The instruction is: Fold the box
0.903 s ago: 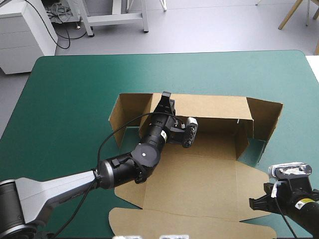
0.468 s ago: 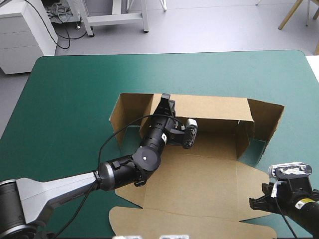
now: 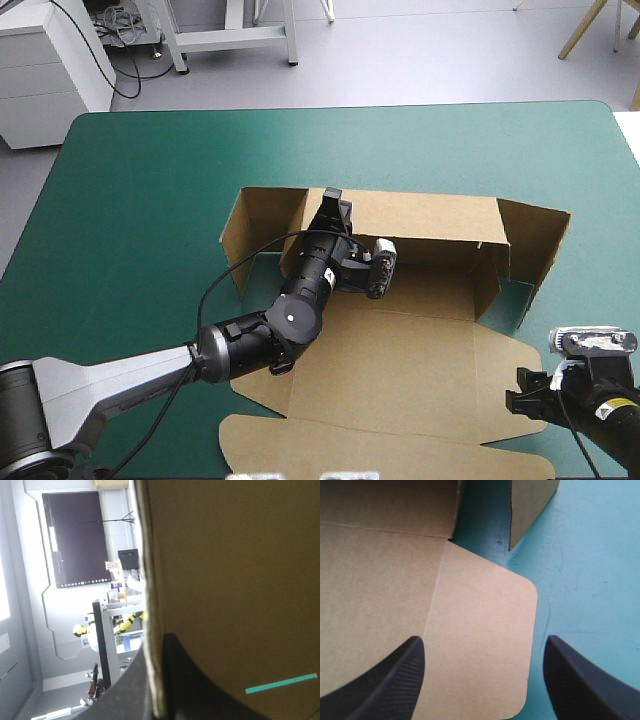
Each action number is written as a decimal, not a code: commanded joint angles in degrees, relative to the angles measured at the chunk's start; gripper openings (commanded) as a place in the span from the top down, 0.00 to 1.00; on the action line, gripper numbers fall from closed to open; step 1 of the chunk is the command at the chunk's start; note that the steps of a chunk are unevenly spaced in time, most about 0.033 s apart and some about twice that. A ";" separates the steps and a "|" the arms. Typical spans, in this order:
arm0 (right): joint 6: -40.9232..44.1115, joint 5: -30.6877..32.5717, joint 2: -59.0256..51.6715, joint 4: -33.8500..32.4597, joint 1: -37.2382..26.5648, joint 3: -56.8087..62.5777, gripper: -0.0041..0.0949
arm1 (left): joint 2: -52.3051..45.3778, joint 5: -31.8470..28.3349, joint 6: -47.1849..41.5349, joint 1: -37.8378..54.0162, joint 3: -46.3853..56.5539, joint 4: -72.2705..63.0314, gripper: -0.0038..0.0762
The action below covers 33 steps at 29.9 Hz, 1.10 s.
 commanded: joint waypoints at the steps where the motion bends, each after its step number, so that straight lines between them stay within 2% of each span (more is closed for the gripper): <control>1: 1.69 -3.80 0.33 1.15 0.20 -1.42 0.33 | -1.90 -0.62 -0.79 -0.95 -1.12 2.72 0.96; 7: 7.71 -3.54 1.84 0.04 0.20 -6.28 0.34 | -1.90 -0.62 -0.79 -0.95 -1.12 2.85 0.96; 14: 10.43 -4.39 12.11 -5.73 0.20 -23.36 0.34 | -1.90 -0.62 -0.79 -0.95 -1.12 2.85 0.96; 21: 10.58 -5.96 27.79 -7.15 0.08 -40.38 0.34 | -1.90 0.08 -0.79 -0.95 -1.12 2.85 0.96; 27: 10.58 -3.28 44.04 -7.56 0.08 -51.95 0.36 | -1.90 0.23 -0.79 -0.95 -1.12 2.85 0.96; 33: 10.58 -0.48 57.15 -7.56 0.08 -57.95 0.36 | -1.90 0.23 -0.87 -0.95 -1.12 2.85 0.96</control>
